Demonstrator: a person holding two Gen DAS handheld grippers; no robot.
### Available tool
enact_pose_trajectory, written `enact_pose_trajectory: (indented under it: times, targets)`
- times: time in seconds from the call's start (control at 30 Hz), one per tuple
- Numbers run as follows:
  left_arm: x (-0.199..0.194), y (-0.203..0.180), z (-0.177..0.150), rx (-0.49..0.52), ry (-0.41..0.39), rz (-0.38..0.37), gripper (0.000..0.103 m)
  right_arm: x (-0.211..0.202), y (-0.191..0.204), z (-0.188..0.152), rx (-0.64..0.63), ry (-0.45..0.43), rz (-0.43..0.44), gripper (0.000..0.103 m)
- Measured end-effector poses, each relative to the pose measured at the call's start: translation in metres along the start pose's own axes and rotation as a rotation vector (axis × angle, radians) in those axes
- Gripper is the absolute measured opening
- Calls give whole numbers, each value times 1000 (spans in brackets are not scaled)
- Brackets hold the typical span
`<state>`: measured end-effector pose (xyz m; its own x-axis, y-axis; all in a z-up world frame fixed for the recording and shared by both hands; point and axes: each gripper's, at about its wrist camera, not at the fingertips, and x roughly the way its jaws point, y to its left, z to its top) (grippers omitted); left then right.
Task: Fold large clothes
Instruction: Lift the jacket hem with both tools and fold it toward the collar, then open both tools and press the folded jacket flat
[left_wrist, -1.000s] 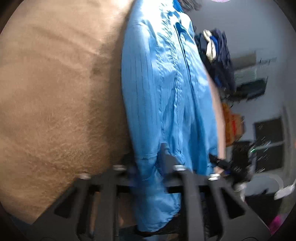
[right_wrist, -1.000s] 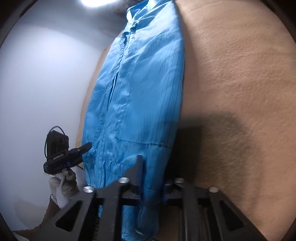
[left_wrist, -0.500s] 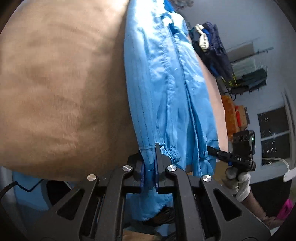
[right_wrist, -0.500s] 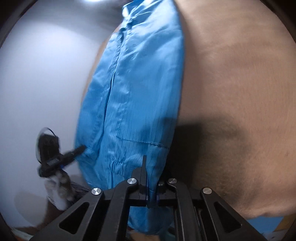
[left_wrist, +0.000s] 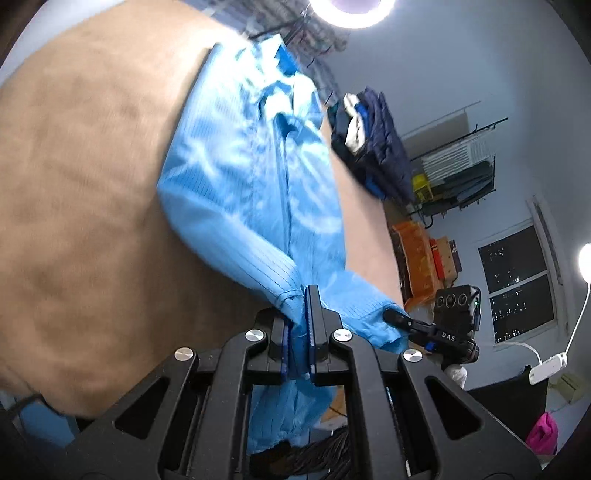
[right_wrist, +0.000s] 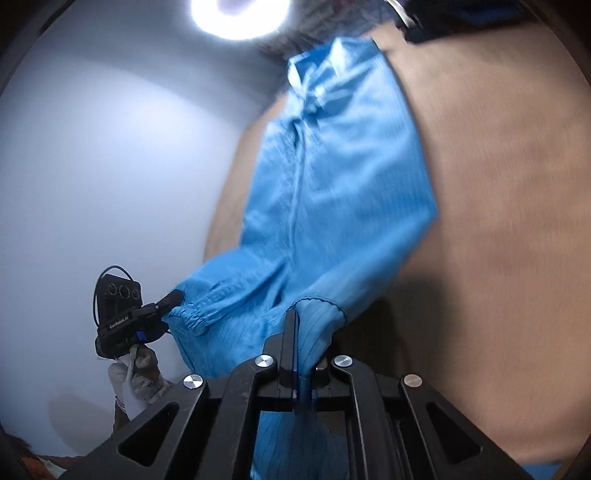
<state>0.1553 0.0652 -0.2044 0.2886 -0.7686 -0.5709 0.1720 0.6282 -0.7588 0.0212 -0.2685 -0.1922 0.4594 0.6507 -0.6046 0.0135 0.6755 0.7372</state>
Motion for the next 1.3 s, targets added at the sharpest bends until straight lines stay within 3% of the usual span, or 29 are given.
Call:
enact_pose_trajectory:
  times: [0.37, 0.57, 0.73, 0.9, 1.0, 1.03, 1.07, 1.13, 1.2, 1.3]
  targets:
    - [26, 3, 77, 20, -71, 27, 5, 18, 14, 91, -92, -112, -70, 2]
    - [62, 21, 108, 2, -83, 98, 5, 51, 0, 125, -94, -134, -126, 2]
    - [82, 46, 114, -50, -52, 128, 5, 85, -19, 144, -80, -88, -214, 2]
    - [94, 59, 114, -58, -43, 179, 5, 103, -34, 150, -57, -57, -238, 3]
    - [98, 60, 116, -54, -39, 193, 5, 104, -36, 151, -58, -48, -231, 9]
    - [100, 60, 116, -54, -36, 195, 8, 103, -36, 151, -60, -48, -223, 14]
    - [102, 60, 117, -57, -31, 201, 17, 101, -35, 152, -63, -49, -221, 25]
    - [99, 59, 117, -54, -49, 190, 29, 93, -33, 153, -71, -54, -233, 31]
    - [94, 56, 117, -45, -68, 183, 52, 79, -29, 154, -83, -80, -223, 43]
    - [79, 47, 118, -19, -117, 187, 55, 52, -21, 154, -107, -130, -174, 46]
